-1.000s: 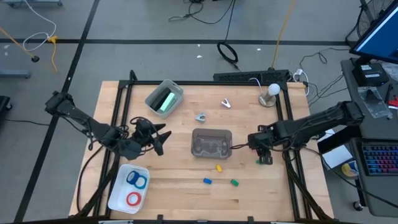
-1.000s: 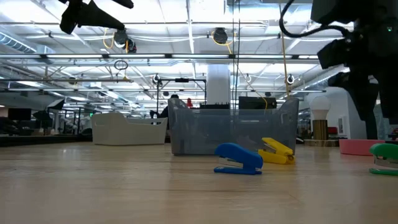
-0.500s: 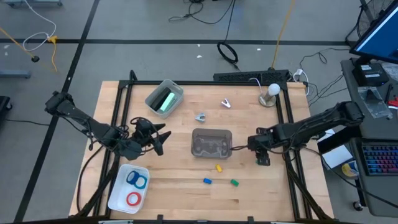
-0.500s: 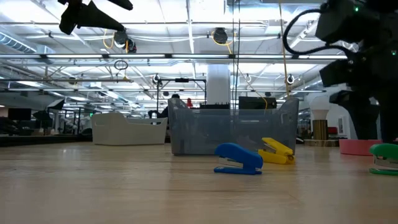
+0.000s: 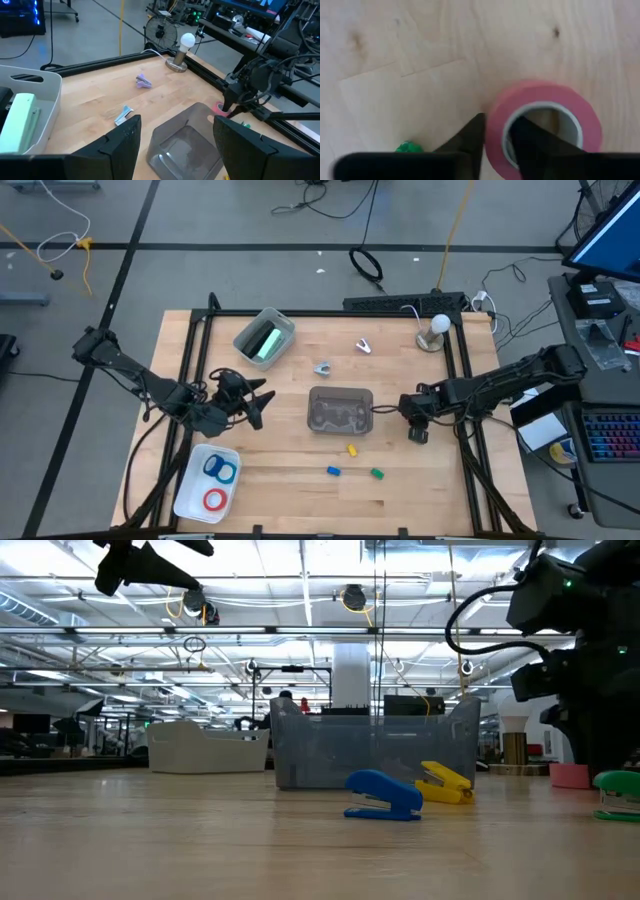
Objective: Pick and place Stapler, Stapler remover, tape
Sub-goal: Put the pink tape into the white bin, then put the top right small green stapler into the gray bin
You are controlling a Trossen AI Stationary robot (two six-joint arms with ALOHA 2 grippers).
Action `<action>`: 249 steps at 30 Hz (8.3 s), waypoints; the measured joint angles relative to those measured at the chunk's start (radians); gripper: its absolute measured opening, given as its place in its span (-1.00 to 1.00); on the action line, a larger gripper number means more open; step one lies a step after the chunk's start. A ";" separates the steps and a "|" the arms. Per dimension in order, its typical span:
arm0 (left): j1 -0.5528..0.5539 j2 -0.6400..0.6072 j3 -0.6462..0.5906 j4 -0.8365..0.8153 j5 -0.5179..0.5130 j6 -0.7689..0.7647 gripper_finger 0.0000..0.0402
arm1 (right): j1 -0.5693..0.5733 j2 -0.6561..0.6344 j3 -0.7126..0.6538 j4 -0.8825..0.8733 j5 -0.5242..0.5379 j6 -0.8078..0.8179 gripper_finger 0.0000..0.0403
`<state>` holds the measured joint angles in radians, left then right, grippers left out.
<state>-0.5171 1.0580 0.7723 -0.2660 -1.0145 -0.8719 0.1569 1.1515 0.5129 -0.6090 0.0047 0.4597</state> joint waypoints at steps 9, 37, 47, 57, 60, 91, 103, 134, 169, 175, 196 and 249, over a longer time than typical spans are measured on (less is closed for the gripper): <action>0.004 0.000 0.000 0.071 0.067 -0.069 0.22 | -0.021 -0.012 0.145 -0.020 -0.131 -0.027 -0.84; 0.225 0.206 0.000 0.864 0.486 0.107 0.22 | -0.118 0.081 0.402 1.053 -0.219 -0.089 -0.84; 0.270 0.233 0.000 0.940 0.572 0.089 0.22 | -0.118 0.197 0.402 1.223 -0.217 -0.030 -0.84; 0.283 0.233 0.000 0.926 0.572 0.084 0.22 | -0.150 0.276 0.445 1.261 -0.189 -0.086 -0.84; 0.283 0.233 0.000 0.925 0.572 0.084 0.22 | -0.162 0.288 0.471 1.253 -0.187 -0.114 -0.84; 0.416 0.231 -0.002 0.852 0.704 0.097 -0.69 | -0.181 0.378 0.560 1.110 -0.256 -0.183 -0.42; 0.425 0.214 0.002 0.451 0.658 -0.005 -0.83 | -0.201 0.375 0.555 0.693 -0.393 -0.207 0.15; -0.224 0.183 0.187 -0.568 1.263 -1.310 -0.83 | -0.269 0.172 0.555 0.519 -0.240 -0.331 0.20; -0.456 0.457 0.072 -0.420 1.163 -1.463 -0.83 | -0.268 0.171 0.555 0.527 -0.241 -0.322 0.18; -0.456 0.456 0.065 -0.413 1.163 -1.451 -0.63 | -0.268 0.171 0.555 0.527 -0.241 -0.303 0.18; -0.454 0.299 0.064 -0.440 1.185 -1.460 0.29 | -0.268 0.171 0.555 0.505 -0.245 -0.305 0.18; 0.195 0.026 0.065 -0.194 0.207 -0.012 0.29 | 0.058 -0.144 0.097 -0.316 -0.239 0.162 0.18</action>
<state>-0.3220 1.0843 0.8371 -0.4595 -0.8075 -0.8842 0.2146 1.0077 0.6102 -0.9246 -0.2344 0.6214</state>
